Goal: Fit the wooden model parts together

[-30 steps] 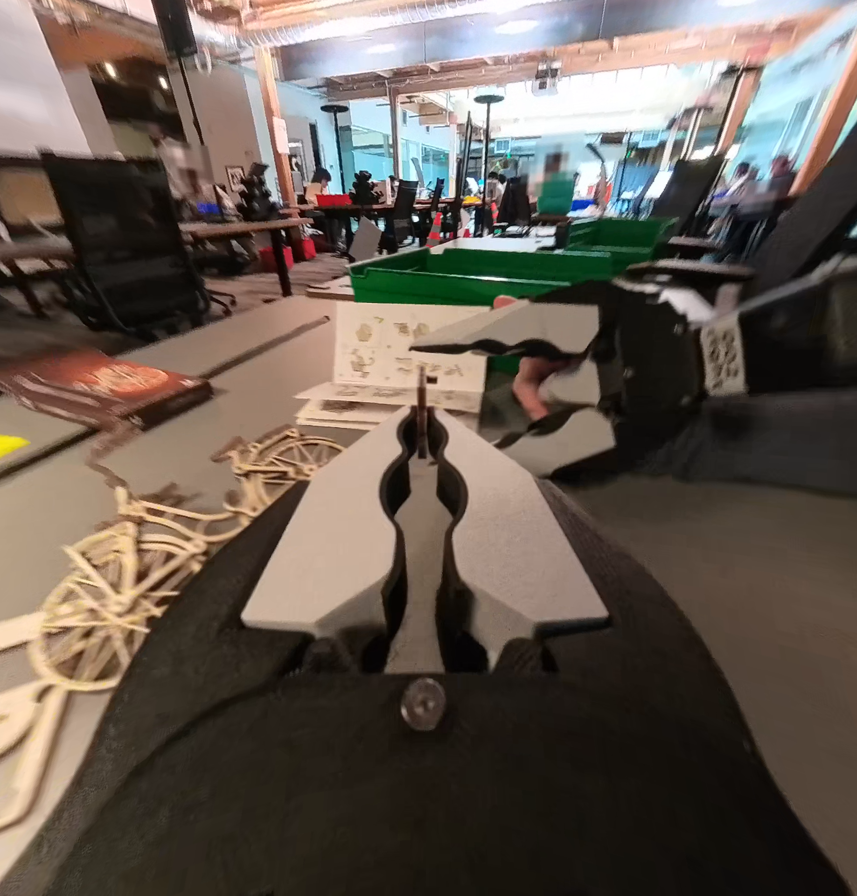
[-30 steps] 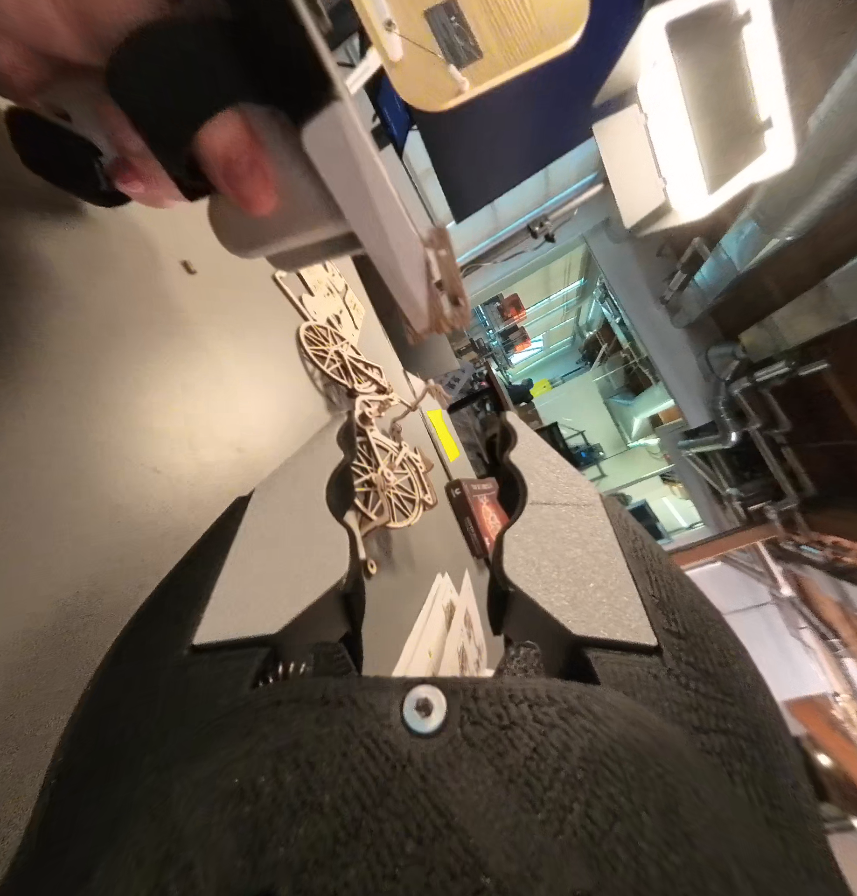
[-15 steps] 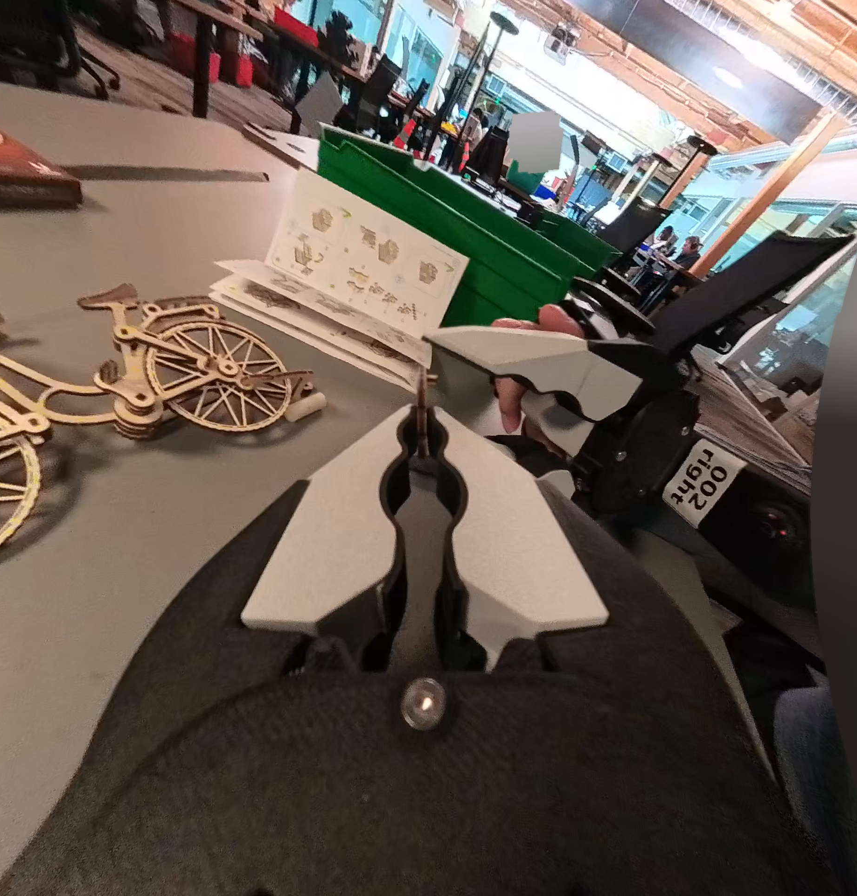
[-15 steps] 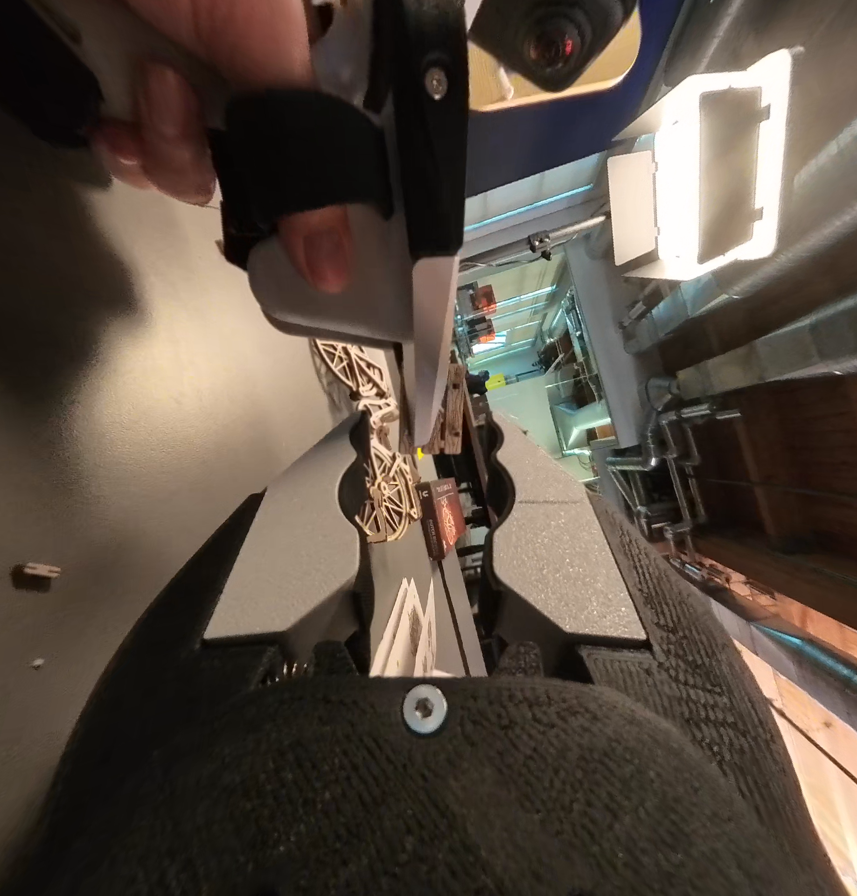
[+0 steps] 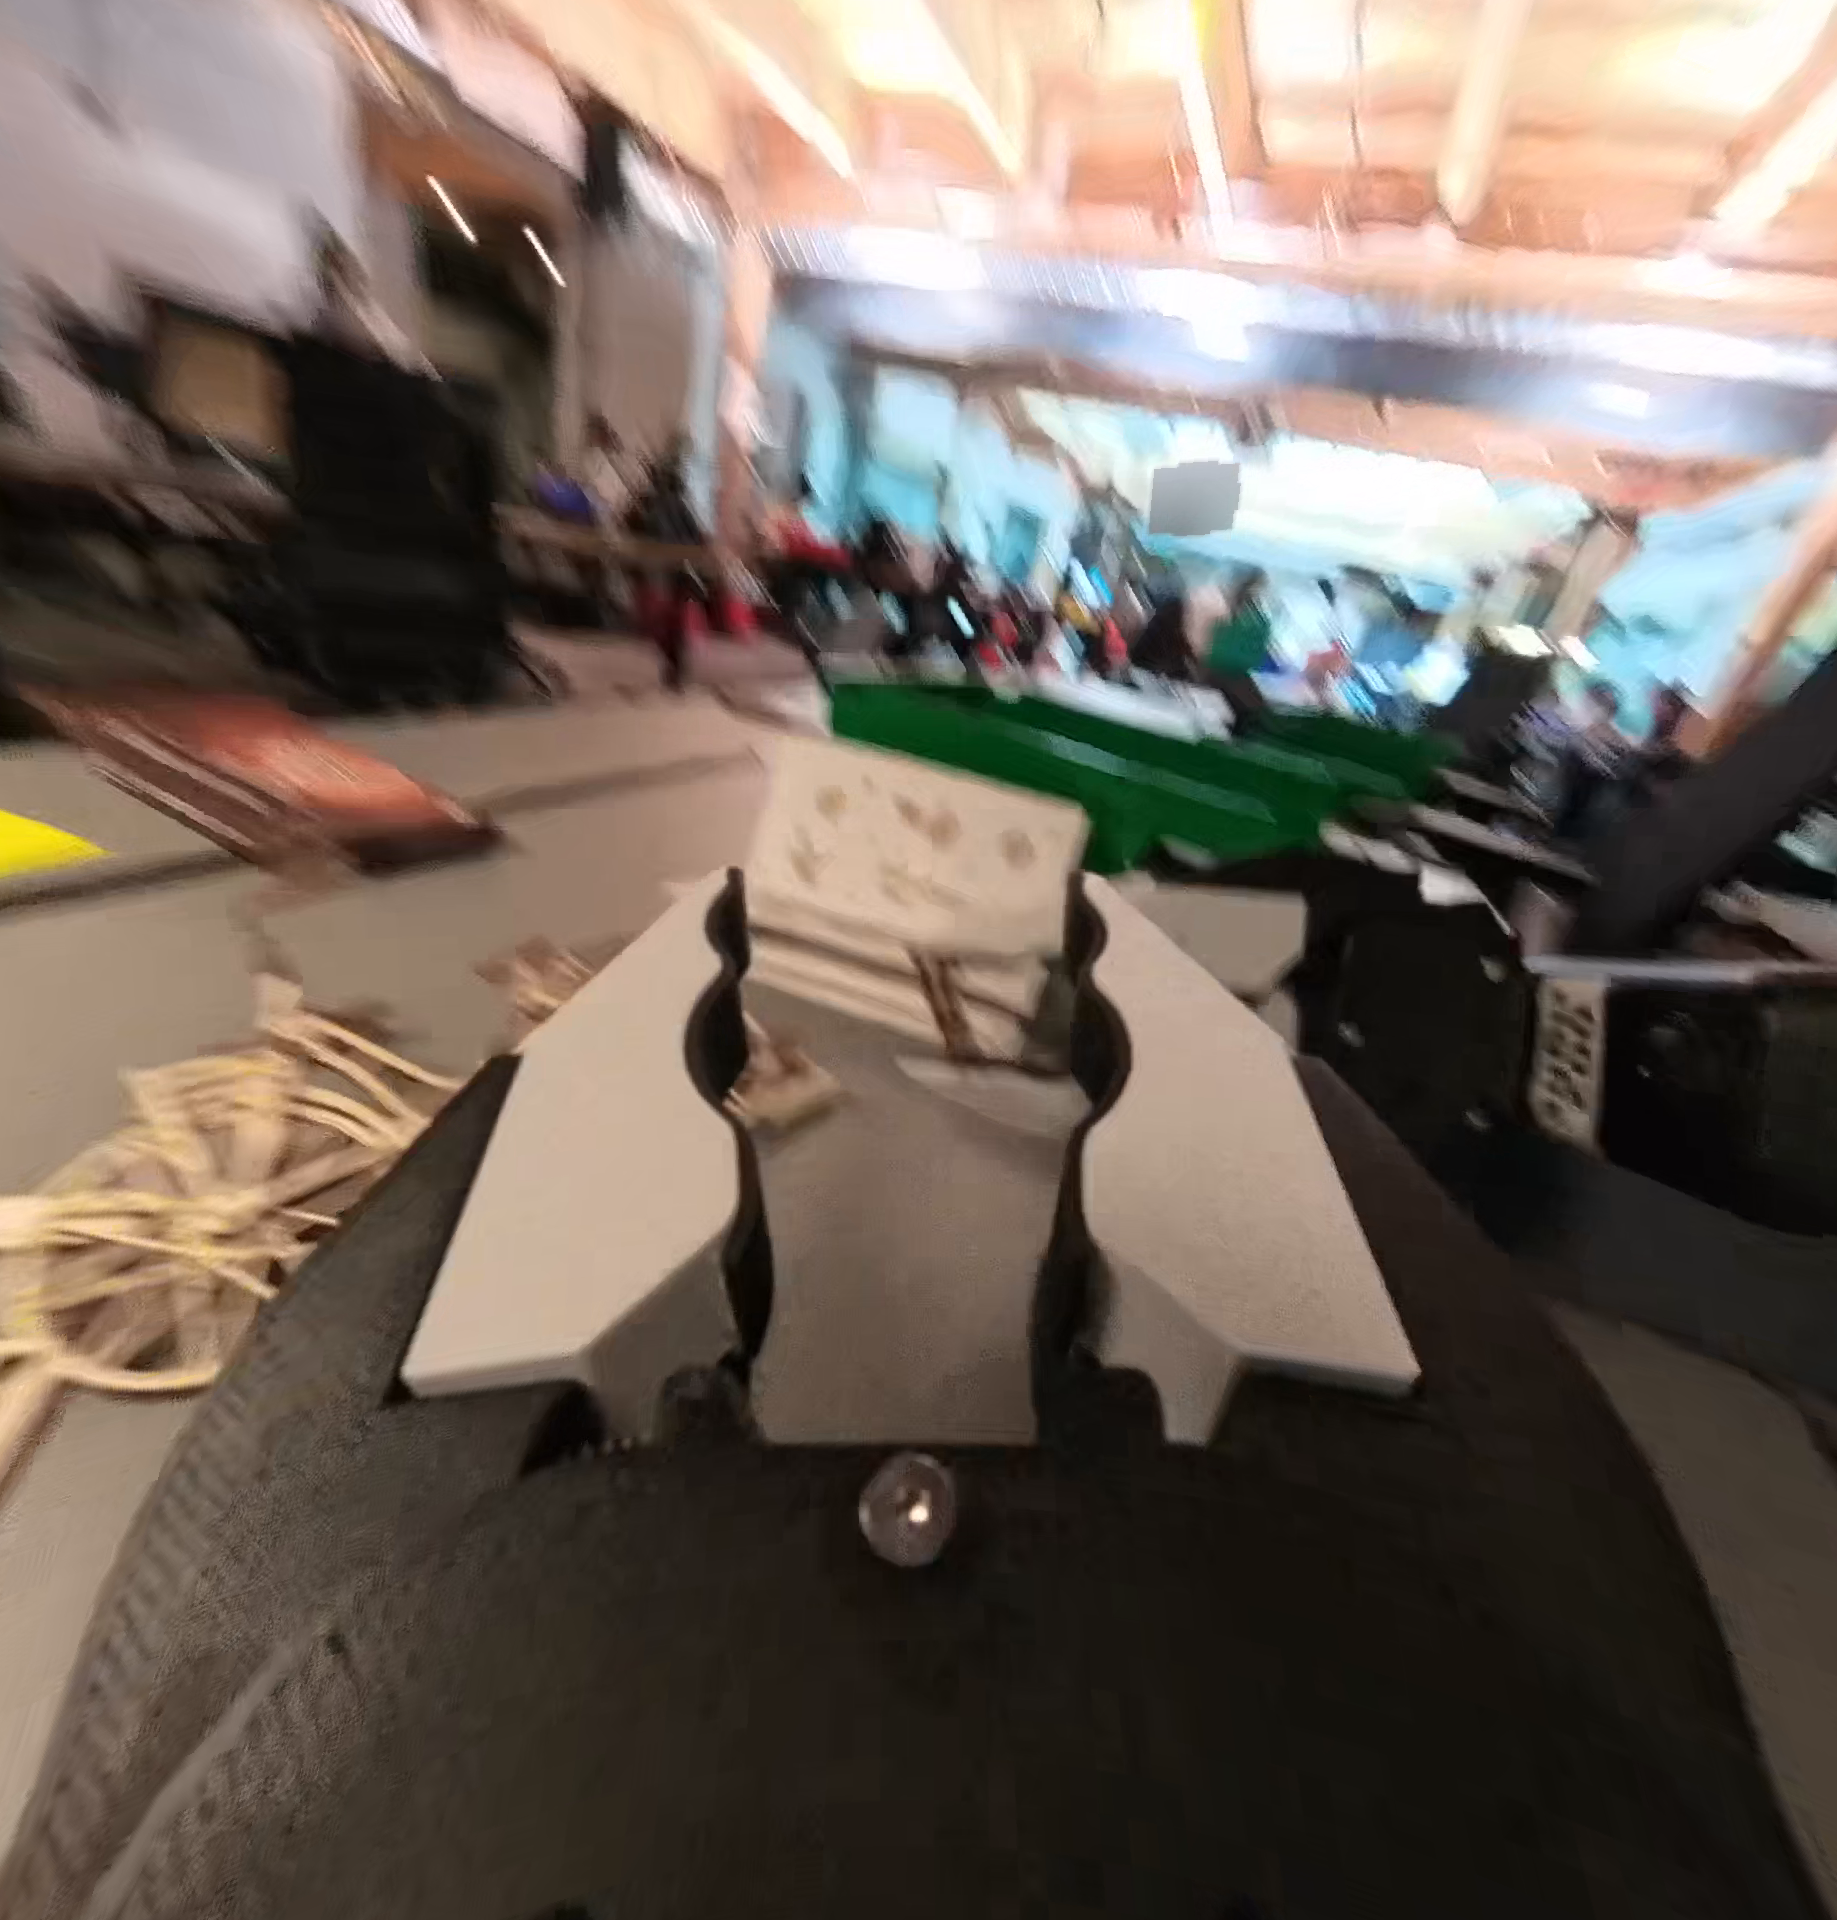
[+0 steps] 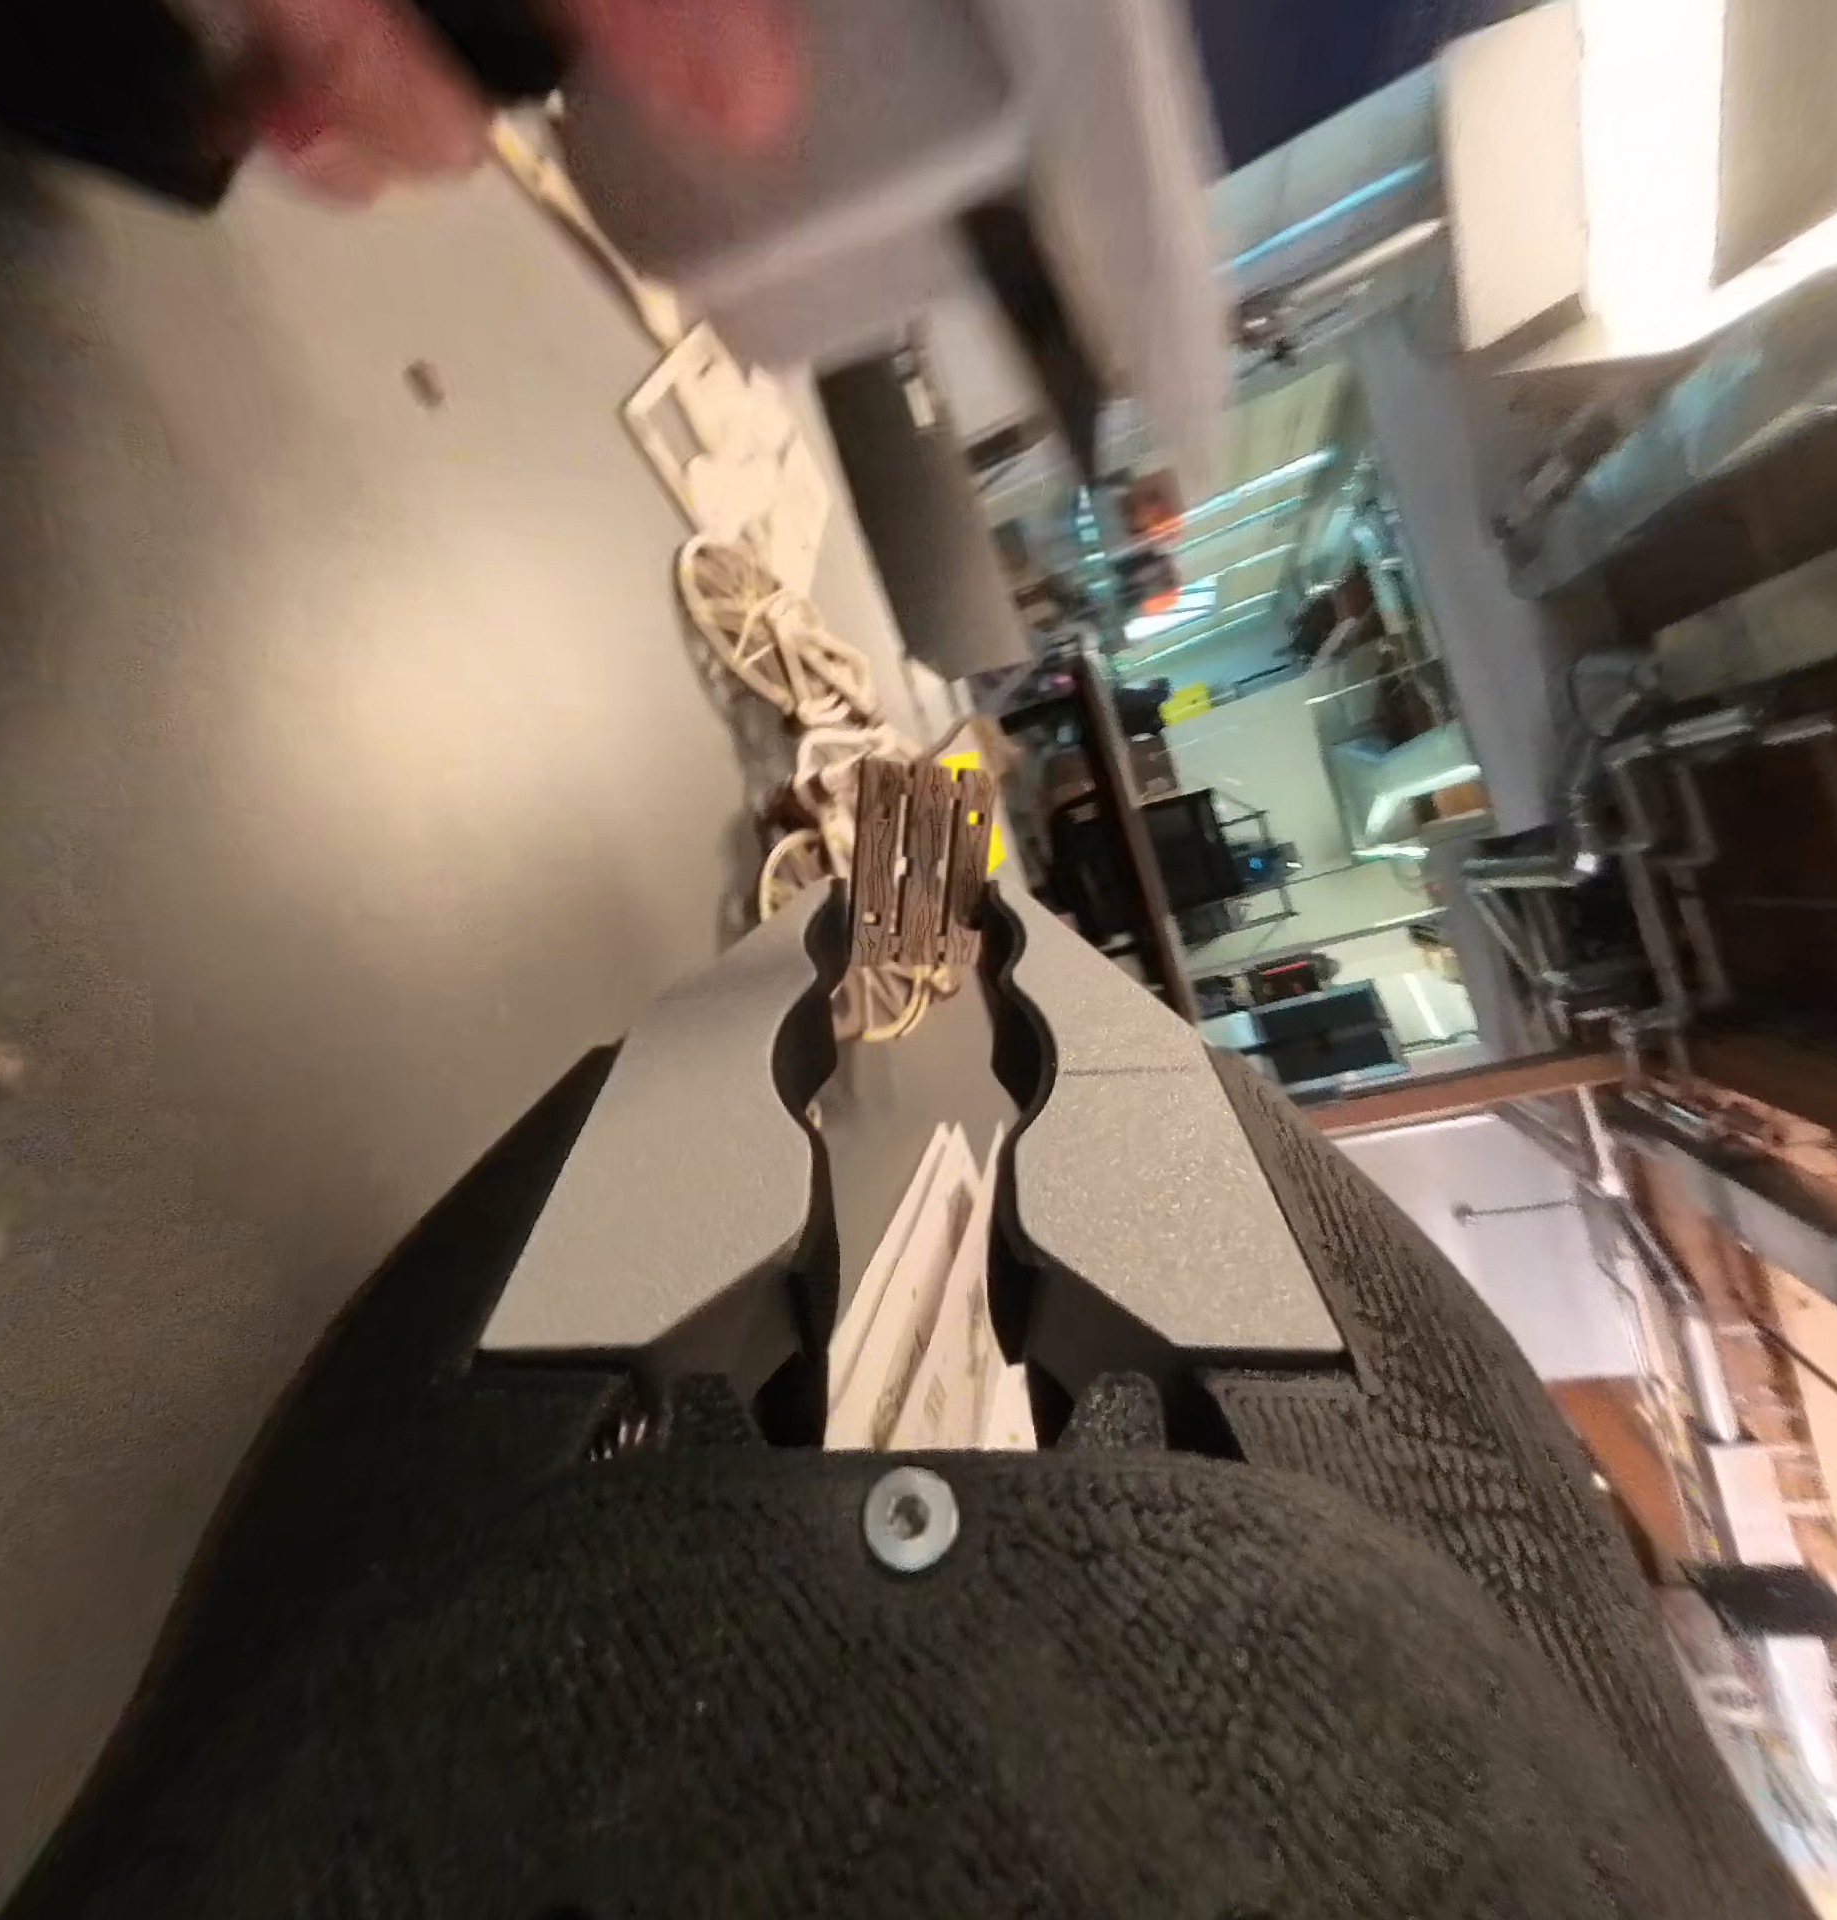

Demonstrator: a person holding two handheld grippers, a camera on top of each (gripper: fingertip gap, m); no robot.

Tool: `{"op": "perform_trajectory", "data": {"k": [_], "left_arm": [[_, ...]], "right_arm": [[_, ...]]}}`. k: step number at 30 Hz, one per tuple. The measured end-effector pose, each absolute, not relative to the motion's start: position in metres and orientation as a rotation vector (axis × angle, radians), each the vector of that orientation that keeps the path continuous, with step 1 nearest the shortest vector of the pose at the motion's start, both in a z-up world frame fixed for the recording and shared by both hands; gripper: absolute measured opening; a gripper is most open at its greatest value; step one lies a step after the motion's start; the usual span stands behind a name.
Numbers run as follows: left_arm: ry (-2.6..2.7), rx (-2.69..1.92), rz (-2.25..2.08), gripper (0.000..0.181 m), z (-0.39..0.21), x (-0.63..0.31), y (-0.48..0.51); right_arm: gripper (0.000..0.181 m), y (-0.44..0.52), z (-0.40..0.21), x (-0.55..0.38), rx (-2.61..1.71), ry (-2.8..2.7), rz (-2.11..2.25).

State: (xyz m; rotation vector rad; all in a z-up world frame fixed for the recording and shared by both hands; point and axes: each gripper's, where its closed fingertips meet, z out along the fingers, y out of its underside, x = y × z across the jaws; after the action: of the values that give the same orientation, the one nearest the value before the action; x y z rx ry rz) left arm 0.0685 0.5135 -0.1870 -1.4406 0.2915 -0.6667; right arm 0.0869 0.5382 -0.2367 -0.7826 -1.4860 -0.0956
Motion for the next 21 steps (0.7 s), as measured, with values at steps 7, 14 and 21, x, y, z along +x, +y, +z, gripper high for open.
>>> {"op": "perform_trajectory", "data": {"k": [7,14,21], "left_arm": [[0.089,-1.246,-0.384,0.065,-0.163,0.013,0.512],[0.116,-1.296,-0.42,0.059,-0.171,0.02,0.519],[0.106,-1.328,-0.455,0.059,-0.176,0.019,0.521]], "right_arm": [[0.024,0.505,-0.283,0.11,-0.711,-2.131,0.189],[0.024,0.493,-0.302,0.135,-0.776,-2.488,0.192],[0.052,0.498,-0.301,0.144,-1.068,-2.498,0.312]]}}
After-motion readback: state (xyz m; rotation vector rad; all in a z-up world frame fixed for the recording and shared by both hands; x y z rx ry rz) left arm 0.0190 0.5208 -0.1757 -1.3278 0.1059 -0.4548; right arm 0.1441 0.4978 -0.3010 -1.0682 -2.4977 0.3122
